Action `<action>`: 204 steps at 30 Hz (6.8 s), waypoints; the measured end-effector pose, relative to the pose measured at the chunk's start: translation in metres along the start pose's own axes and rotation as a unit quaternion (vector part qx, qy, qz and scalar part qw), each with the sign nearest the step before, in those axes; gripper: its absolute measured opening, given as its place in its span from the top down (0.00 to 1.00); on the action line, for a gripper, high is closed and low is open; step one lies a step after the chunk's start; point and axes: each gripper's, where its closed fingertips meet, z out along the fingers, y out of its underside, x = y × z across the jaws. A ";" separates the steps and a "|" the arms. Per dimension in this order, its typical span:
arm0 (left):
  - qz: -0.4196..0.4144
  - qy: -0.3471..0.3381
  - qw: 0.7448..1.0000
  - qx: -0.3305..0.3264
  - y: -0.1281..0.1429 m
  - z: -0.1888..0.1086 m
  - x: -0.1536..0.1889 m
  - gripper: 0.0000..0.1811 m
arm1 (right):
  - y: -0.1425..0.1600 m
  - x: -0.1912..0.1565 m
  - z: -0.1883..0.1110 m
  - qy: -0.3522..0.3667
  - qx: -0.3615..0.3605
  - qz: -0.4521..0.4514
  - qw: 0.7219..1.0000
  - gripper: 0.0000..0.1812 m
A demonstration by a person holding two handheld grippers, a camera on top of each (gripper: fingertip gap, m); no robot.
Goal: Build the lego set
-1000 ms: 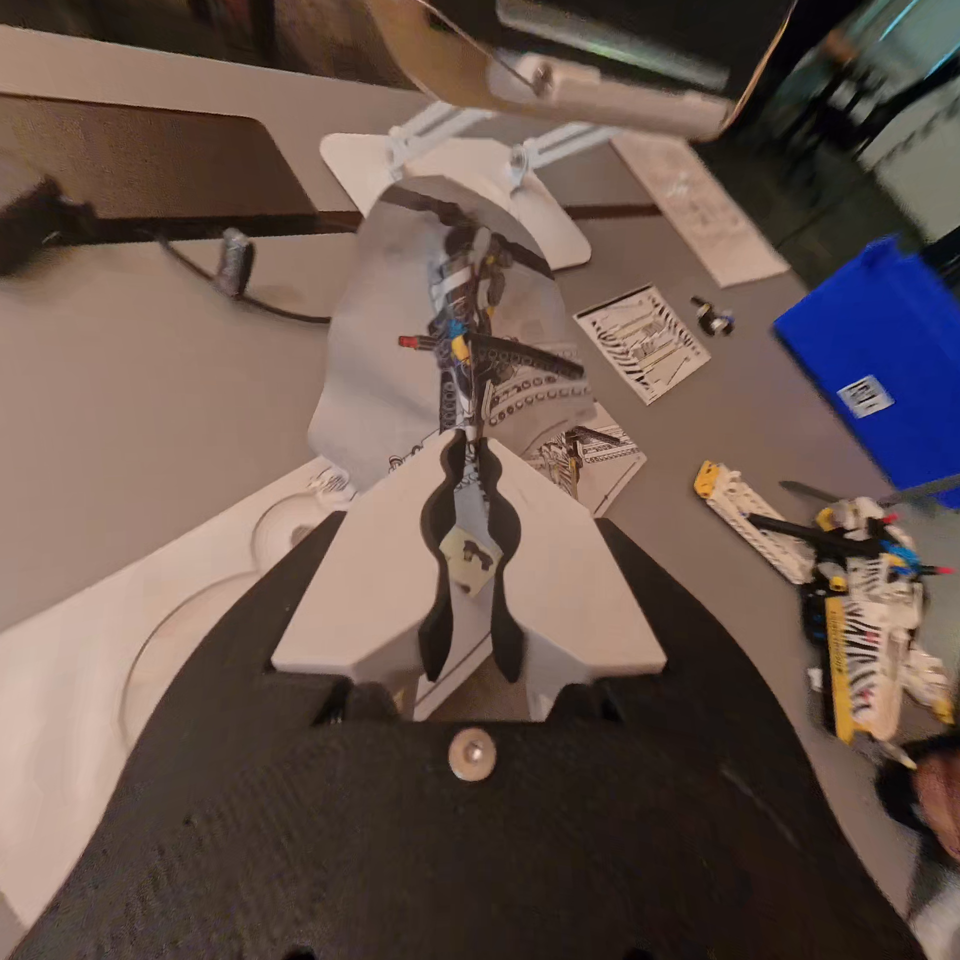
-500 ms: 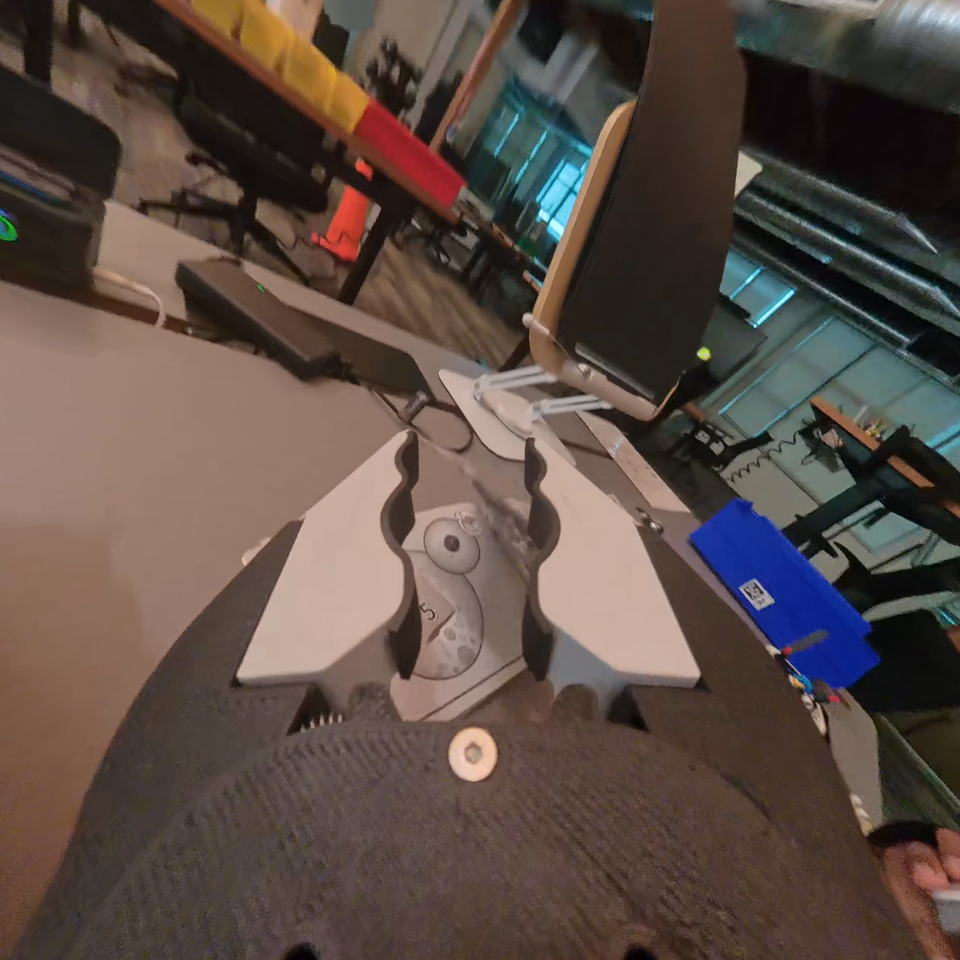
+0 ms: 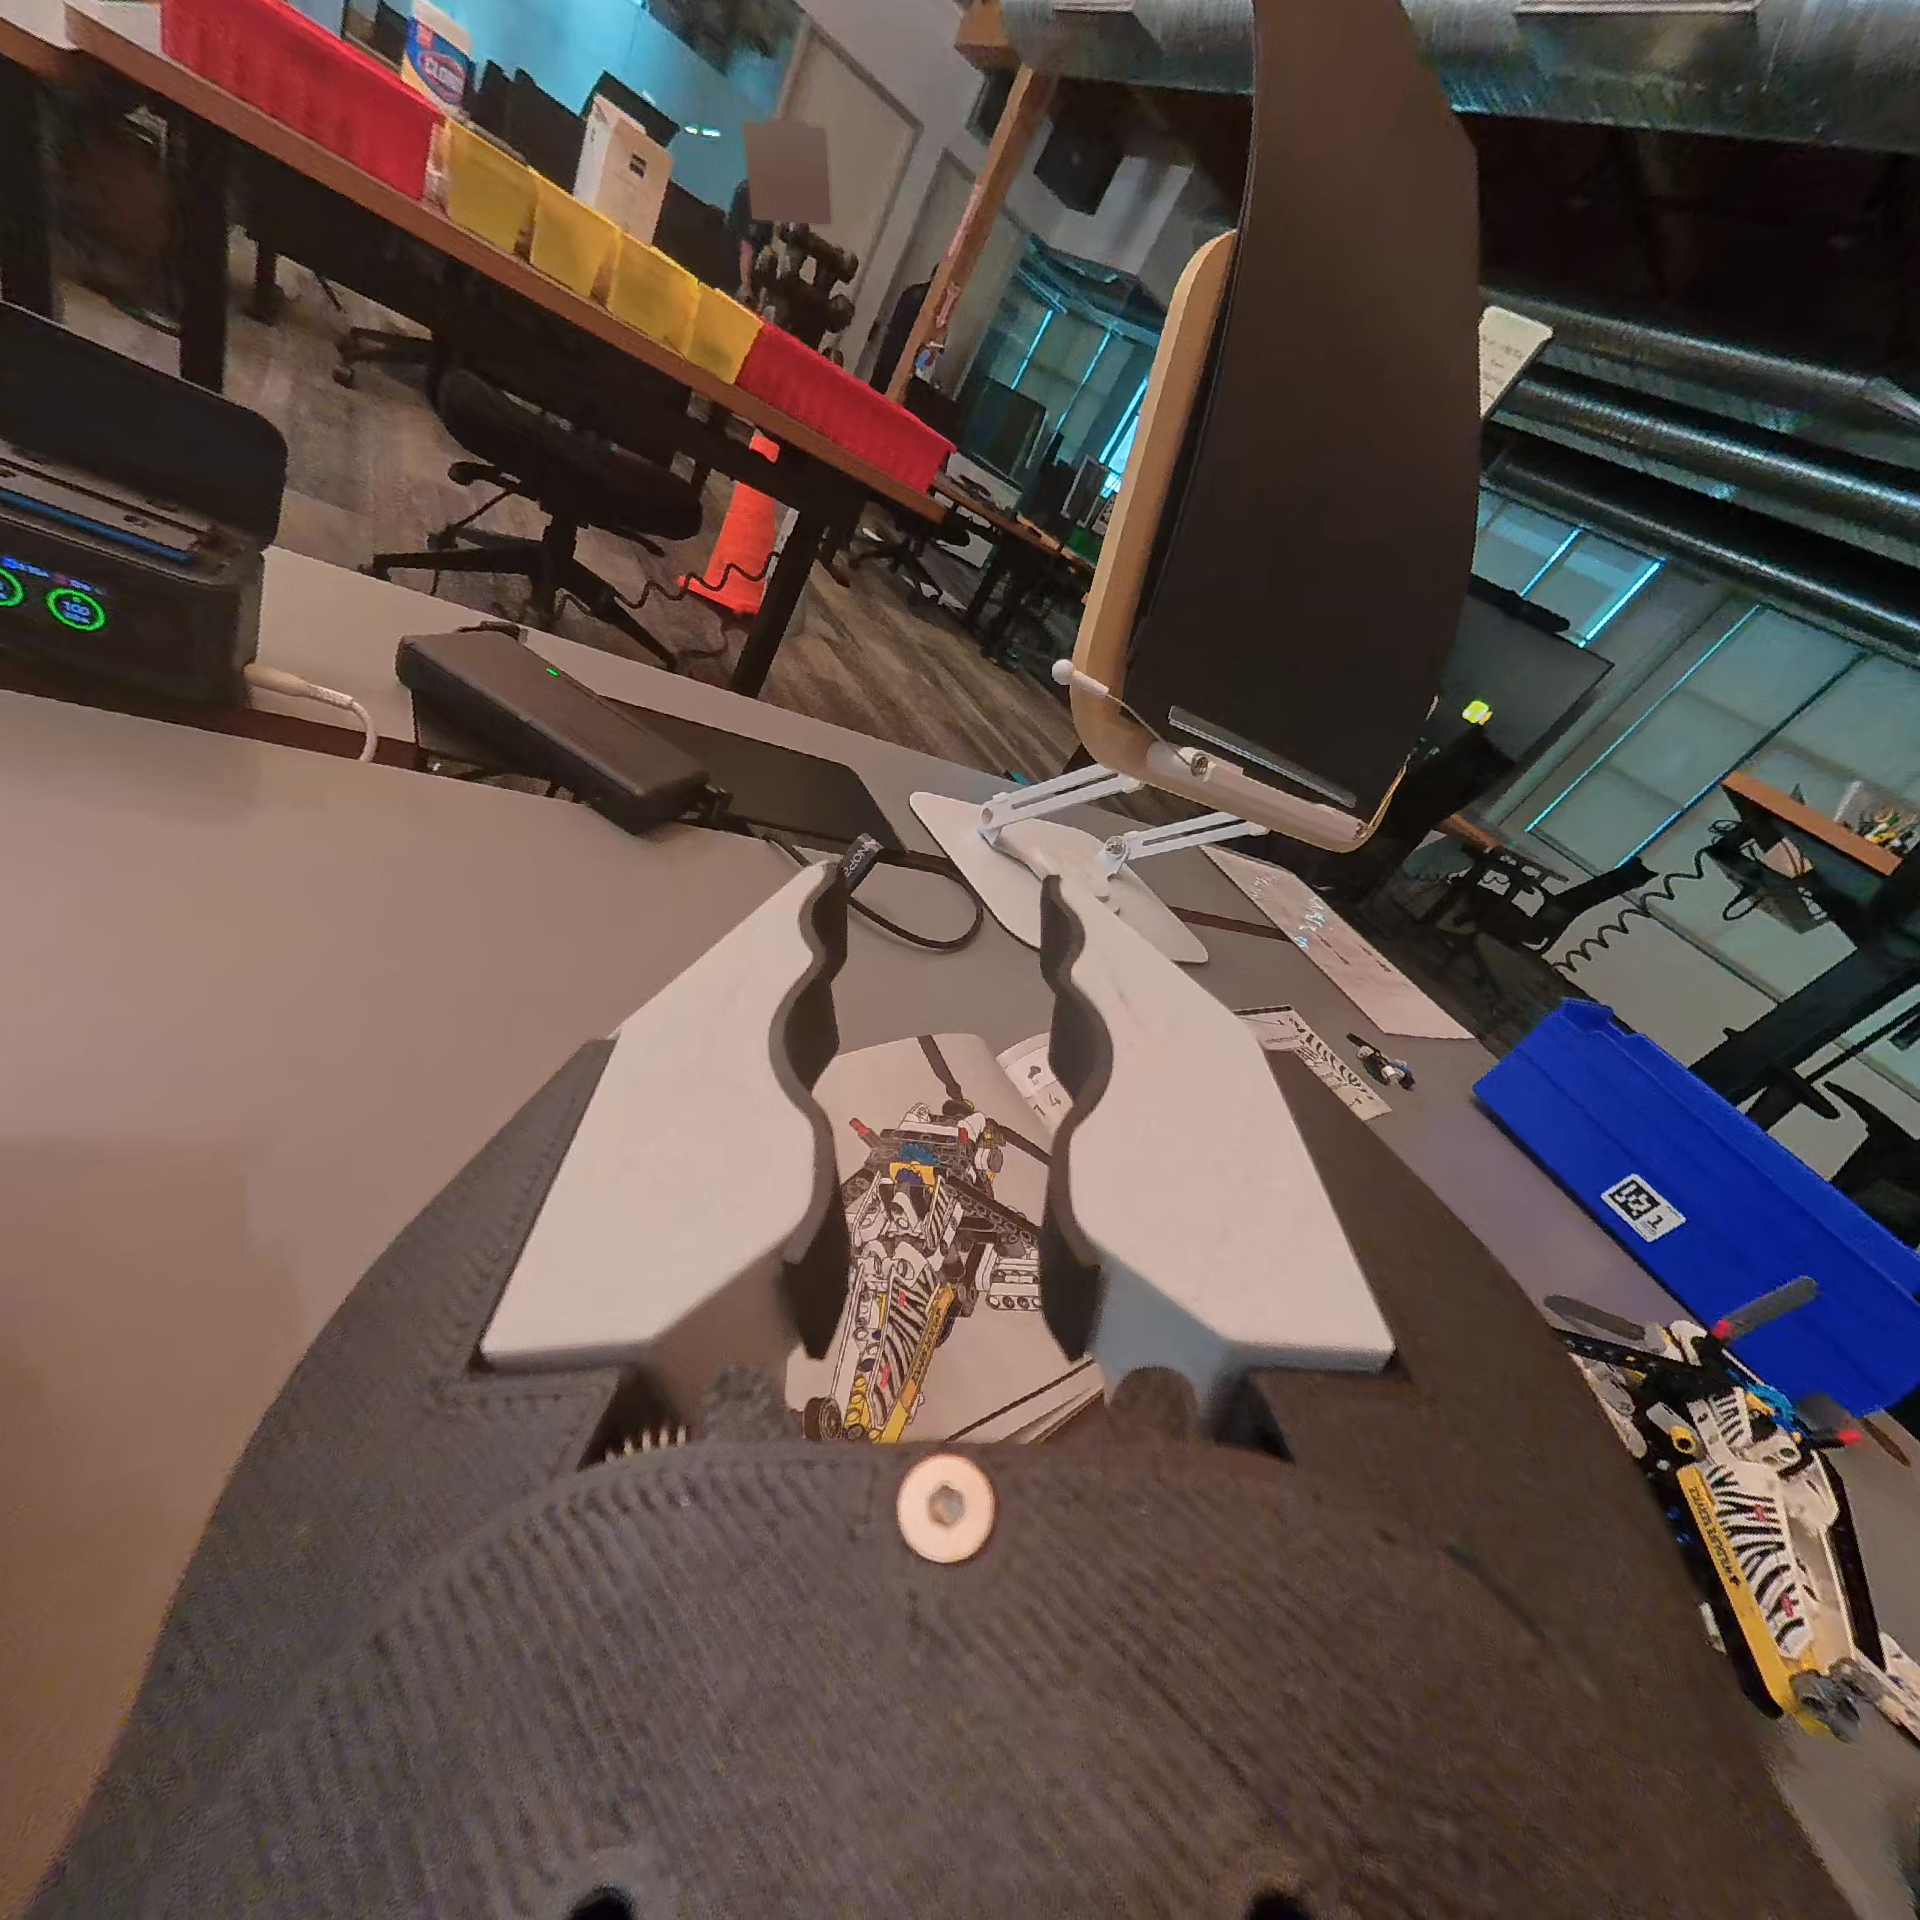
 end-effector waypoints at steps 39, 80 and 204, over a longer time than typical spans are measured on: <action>0.016 -0.011 0.999 -0.028 0.011 0.007 0.000 0.81 | 0.009 0.008 0.009 0.001 0.004 0.007 1.000 0.98; 0.116 -0.197 0.911 -0.343 0.126 0.013 -0.056 0.90 | -0.003 0.000 -0.001 0.001 0.007 0.008 1.000 0.98; 0.167 0.096 0.926 -0.323 0.194 -0.084 0.115 0.92 | 0.000 0.004 0.000 0.004 -0.011 0.014 1.000 0.98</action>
